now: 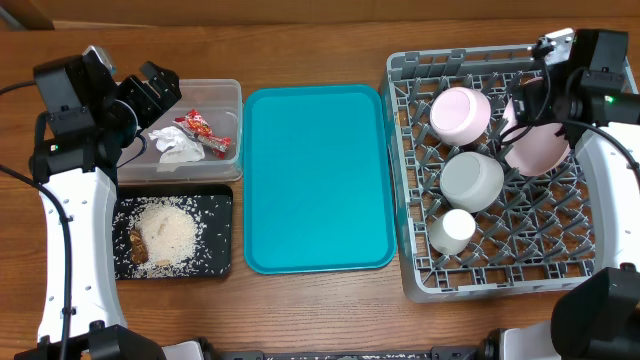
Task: Sort waste into correct bins and load items into the dishwasher
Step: 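Stand the plate upright in the rack slots and release it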
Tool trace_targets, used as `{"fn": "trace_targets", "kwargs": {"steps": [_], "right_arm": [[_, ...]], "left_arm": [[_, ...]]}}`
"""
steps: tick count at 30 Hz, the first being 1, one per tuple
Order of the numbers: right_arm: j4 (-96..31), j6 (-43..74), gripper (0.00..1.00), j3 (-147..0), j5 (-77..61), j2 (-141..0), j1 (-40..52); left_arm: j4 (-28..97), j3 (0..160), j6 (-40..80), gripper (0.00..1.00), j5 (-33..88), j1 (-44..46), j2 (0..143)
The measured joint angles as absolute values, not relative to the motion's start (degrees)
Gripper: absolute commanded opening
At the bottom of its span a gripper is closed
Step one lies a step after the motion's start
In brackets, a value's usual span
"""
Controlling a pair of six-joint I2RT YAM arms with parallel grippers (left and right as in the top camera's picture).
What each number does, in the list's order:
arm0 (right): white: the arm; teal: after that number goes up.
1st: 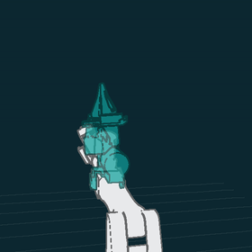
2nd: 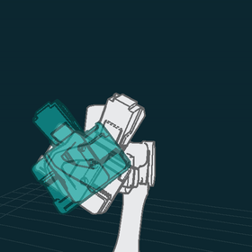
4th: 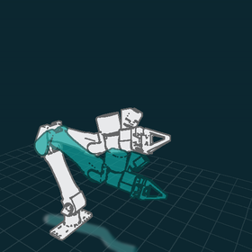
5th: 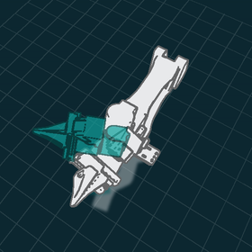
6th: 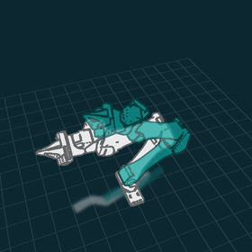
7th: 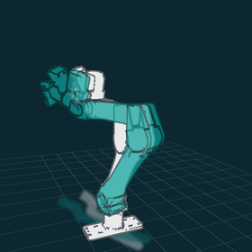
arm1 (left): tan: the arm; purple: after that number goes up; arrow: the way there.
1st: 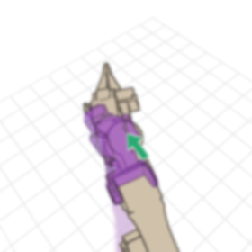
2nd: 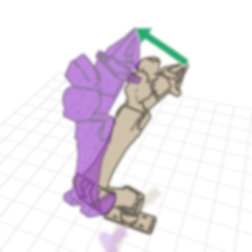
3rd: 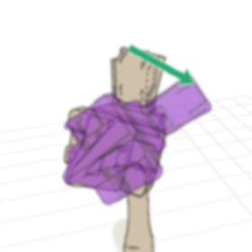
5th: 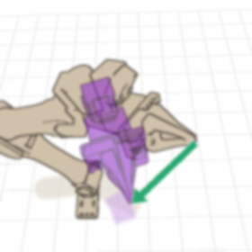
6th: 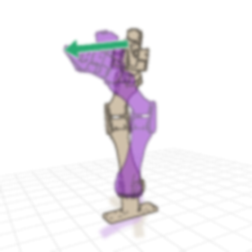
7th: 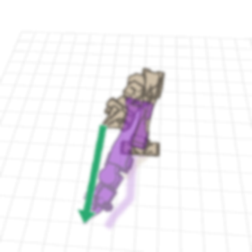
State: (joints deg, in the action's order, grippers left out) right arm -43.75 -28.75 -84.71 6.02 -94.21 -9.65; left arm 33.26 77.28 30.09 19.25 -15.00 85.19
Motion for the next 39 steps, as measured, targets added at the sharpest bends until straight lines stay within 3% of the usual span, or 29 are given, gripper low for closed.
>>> {"fn": "trace_targets", "kwargs": {"steps": [13,39], "right_arm": [[-43.0,-28.7,1.0,-84.7,-32.8,-94.2,-9.6],[-43.0,-28.6,1.0,-84.7,-37.4,-94.2,-9.6]], "left_arm": [[33.3,77.3,30.1,1.0,19.2,-15.0,85.2],[33.3,77.3,30.1,1.0,19.2,-15.0,85.2]]}}
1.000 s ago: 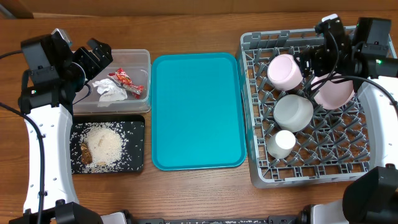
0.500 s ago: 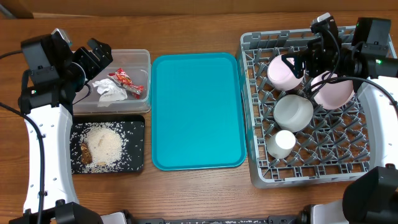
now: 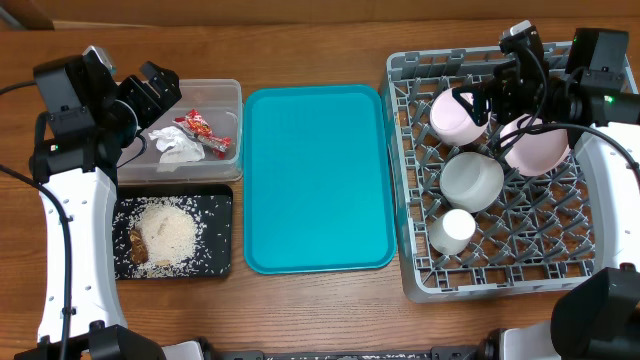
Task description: Sort waste into correct bins and load items into the dishwasher
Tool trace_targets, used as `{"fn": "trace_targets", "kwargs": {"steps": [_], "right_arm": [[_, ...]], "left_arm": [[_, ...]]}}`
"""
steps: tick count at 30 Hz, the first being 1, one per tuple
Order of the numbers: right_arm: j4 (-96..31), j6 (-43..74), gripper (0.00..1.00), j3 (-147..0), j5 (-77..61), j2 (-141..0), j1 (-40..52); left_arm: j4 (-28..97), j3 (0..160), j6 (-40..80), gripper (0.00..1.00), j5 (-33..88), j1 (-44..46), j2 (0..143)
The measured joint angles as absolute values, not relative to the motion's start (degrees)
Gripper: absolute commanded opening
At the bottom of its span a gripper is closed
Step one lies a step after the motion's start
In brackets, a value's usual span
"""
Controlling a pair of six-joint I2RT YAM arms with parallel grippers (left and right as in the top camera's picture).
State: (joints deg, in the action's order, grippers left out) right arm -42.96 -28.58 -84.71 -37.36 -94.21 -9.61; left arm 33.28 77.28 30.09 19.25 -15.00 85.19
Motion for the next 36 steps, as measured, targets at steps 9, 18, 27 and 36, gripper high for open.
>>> {"fn": "trace_targets", "kwargs": {"steps": [9,18,27,36], "right_arm": [[-43.0,-28.6,1.0,-84.7,-37.5,-94.2,-9.6],[-43.0,-28.6,1.0,-84.7,-37.5,-94.2,-9.6],[-43.1,-28.6,1.0,-84.7,-36.3,-89.3,-8.5],[-43.1,-28.6,1.0,-84.7,-35.0,-74.0,1.2]], "left_arm": [[33.3,77.3,30.1,1.0,19.2,-15.0,85.2],[33.3,77.3,30.1,1.0,19.2,-15.0,85.2],[33.3,77.3,30.1,1.0,19.2,-15.0,85.2],[33.3,77.3,30.1,1.0,19.2,-15.0,85.2]]}}
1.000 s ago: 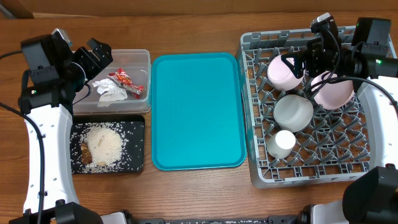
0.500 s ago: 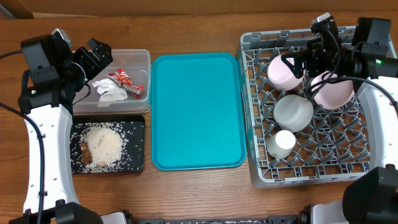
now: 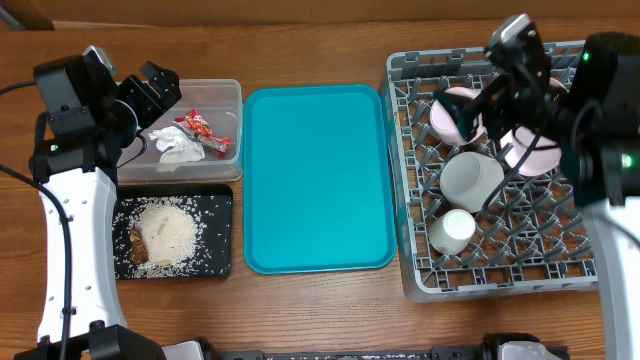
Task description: Sort waste into correct bins and load items into the dishwasher
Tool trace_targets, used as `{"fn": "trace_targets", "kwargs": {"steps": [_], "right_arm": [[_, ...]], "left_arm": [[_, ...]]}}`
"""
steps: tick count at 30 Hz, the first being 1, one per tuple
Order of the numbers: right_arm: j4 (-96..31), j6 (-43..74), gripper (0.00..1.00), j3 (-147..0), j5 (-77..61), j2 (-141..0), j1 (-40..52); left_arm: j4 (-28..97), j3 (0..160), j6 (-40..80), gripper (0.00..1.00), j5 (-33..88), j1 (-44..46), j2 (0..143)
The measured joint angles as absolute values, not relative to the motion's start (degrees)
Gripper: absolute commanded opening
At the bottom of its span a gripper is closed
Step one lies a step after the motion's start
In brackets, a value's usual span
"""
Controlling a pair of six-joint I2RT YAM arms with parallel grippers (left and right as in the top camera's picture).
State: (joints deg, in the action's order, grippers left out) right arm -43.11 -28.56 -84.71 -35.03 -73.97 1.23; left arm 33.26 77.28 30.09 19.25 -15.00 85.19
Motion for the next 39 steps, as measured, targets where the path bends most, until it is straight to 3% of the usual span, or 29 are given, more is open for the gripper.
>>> {"fn": "trace_targets", "kwargs": {"steps": [5,19,32,39], "right_arm": [[-44.0,-28.6,1.0,-84.7,-32.7,-65.4,6.9],[-43.0,-21.7,1.0,-75.5,-37.6,-35.4,8.7],[-0.9,-9.7,1.0,-29.1,-35.6,-9.9,8.3],[8.3,2.5,1.0,-13.7,-22.6,-2.7,8.3]], "left_arm": [[33.3,77.3,30.1,1.0,19.2,-15.0,85.2],[33.3,77.3,30.1,1.0,19.2,-15.0,85.2],[33.3,77.3,30.1,1.0,19.2,-15.0,85.2],[33.3,77.3,30.1,1.0,19.2,-15.0,85.2]]}}
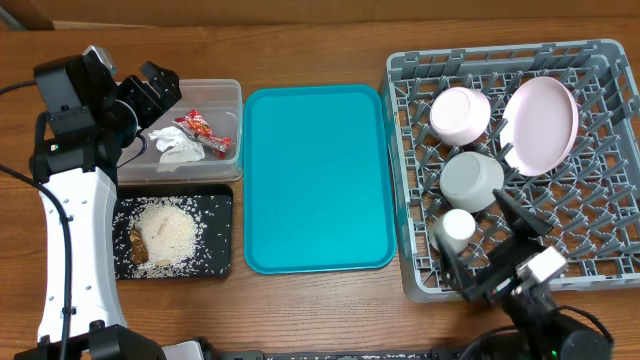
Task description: Sort waste into correct bins and load items into the dishwasher
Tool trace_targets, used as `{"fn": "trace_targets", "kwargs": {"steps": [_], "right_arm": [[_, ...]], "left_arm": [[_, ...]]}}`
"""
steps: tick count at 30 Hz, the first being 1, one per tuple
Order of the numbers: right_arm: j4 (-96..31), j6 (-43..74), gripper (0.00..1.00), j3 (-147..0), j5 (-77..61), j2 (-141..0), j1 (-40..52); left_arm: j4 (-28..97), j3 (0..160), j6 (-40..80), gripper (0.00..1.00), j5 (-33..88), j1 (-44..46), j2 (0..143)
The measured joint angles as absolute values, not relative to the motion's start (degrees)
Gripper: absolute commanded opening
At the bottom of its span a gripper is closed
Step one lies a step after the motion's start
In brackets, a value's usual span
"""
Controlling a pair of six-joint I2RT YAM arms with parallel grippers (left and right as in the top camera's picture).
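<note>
The grey dishwasher rack (600,215) on the right holds an upturned pink bowl (460,112), a pink plate (540,122) leaning on edge, a grey bowl (472,180) and a small white cup (458,228). My right gripper (490,245) stands open over the rack's front edge, just right of the white cup, holding nothing. My left gripper (155,88) hangs open over the back left corner of the clear waste bin (232,92), which holds crumpled wrappers (185,140). The black tray (222,200) holds rice and food scraps (165,235).
A bare teal tray (318,178) lies in the middle between the bins and the rack. The wooden table (320,310) shows along the front and back edges. The left arm's white link runs down the left side.
The right arm has left the back of the rack, where it hung over the pink bowl and plate, and now sits at the rack's front edge. The pink plate shows fully. The left arm is unchanged.
The right gripper was at the rack's back right corner by the pink plate. Then it was over the plate and pink bowl, then further left above the bowl. Now it is drawn back to the front, open, with the plate leaning in the rack.
</note>
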State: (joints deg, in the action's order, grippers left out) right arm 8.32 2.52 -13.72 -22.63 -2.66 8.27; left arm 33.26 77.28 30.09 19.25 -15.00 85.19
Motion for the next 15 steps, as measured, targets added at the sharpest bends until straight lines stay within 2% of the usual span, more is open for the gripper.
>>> {"fn": "trace_targets", "kwargs": {"steps": [7,15], "right_arm": [[11.6,7.3,1.0,-5.7,-11.4,-0.9,8.3],[11.9,8.7,1.0,-1.0,-5.5,-0.8,8.3]], "left_arm": [[33.3,77.3,30.1,1.0,19.2,-15.0,85.2],[33.3,77.3,30.1,1.0,19.2,-15.0,85.2]]}}
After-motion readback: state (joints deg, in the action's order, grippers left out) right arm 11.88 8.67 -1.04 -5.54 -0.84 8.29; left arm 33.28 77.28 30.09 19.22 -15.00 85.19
